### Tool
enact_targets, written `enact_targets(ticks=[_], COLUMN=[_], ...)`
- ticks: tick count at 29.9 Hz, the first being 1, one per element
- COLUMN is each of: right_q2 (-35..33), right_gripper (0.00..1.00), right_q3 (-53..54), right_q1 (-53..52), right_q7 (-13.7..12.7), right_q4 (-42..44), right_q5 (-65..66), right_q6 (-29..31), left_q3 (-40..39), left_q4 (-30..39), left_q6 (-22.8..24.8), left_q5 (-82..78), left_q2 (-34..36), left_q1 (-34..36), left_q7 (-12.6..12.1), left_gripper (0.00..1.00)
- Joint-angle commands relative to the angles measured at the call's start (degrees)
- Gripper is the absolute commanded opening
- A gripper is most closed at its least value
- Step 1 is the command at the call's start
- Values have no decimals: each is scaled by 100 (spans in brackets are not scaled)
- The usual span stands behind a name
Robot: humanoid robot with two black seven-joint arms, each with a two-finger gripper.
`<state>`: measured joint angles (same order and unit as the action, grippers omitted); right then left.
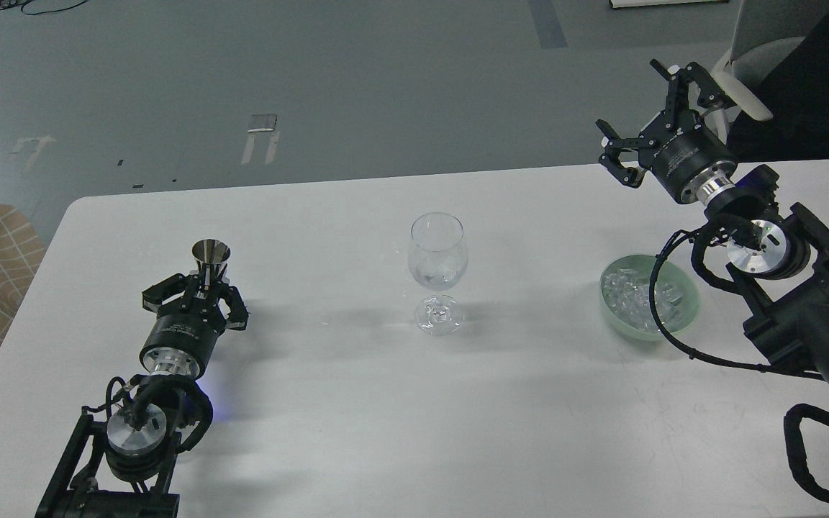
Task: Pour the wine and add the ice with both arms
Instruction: 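Carry the jigger back to its spot on the table, then set the jigger upright and open the left gripper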
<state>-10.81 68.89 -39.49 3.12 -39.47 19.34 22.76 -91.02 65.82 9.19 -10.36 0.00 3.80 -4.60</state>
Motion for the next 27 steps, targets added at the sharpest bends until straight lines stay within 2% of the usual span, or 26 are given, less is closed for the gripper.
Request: enact_targets(ticks=[1, 6, 10, 19, 27], right_q2=[9, 35, 35, 35, 35], right_gripper=[100, 100, 100, 100, 100], right_q3=[-8, -8, -8, -8, -8], right_q1=[2, 2, 2, -6, -6], right_q7=[5, -4, -4, -4, -4], right_q4=[1, 1, 1, 1, 1], right_q5=[0, 9, 9, 9, 9], right_q6=[1, 1, 1, 1, 1], left_q3=[-4, -4, -4, 5, 5], left_q4=[-16, -16, -16, -16, -16], left_q6=[3, 3, -5, -5, -5], left_q5=[-1, -1, -10, -10, -36], left_q2=[0, 0, 0, 0, 0], left_q1=[-2, 6, 15, 24, 15], left_q7=[2, 3, 90, 90, 82], left_gripper=[31, 38, 39, 40, 62])
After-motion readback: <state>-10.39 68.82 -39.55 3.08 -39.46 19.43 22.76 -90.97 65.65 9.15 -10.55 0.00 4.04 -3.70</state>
